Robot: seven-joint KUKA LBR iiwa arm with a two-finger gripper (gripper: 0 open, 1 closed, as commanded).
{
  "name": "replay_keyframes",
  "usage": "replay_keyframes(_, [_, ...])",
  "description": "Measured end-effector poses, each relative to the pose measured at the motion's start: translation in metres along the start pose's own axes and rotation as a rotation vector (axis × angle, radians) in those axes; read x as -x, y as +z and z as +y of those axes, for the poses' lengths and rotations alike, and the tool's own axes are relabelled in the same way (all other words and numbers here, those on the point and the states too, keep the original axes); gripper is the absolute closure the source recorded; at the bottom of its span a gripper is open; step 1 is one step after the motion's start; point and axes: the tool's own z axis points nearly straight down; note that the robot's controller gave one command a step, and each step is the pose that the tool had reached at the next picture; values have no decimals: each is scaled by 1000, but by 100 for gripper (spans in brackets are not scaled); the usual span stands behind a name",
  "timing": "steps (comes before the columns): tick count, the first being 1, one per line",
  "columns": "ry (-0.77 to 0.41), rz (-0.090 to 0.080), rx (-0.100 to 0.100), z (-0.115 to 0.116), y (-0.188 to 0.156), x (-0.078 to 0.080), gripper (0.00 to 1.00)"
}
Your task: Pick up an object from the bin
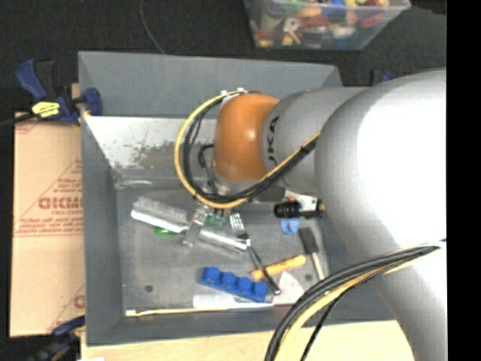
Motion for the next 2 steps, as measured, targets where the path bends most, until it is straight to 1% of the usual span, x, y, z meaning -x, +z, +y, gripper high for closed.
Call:
replay_keyframes(1, [-346,-4,3,14,0,8,0])
replay_keyframes(2, [-47,-3,0,3,-1,3,100])
